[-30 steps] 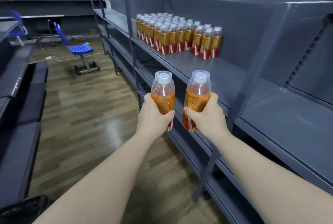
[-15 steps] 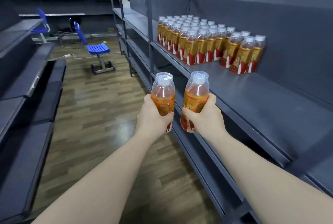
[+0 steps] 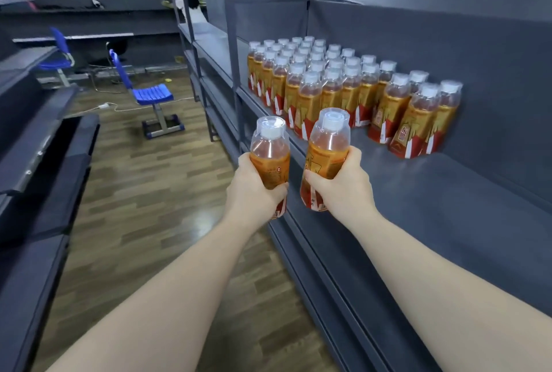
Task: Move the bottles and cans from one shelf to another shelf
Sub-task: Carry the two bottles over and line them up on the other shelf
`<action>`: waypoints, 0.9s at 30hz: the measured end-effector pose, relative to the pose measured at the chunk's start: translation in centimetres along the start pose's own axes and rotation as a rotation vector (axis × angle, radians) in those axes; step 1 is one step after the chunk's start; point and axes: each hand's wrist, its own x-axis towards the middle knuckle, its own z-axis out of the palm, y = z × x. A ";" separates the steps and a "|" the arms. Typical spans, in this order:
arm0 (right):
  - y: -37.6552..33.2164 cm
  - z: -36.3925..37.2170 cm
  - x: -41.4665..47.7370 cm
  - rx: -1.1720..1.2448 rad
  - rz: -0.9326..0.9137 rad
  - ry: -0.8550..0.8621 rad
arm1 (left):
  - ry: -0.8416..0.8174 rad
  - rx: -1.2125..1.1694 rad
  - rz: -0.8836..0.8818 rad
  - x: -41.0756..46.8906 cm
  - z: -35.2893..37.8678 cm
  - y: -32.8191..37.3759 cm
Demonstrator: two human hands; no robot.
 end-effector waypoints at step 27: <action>9.0 -3.1 16.1 -0.059 0.431 0.602 | -0.575 -0.063 0.407 24.2 21.5 6.1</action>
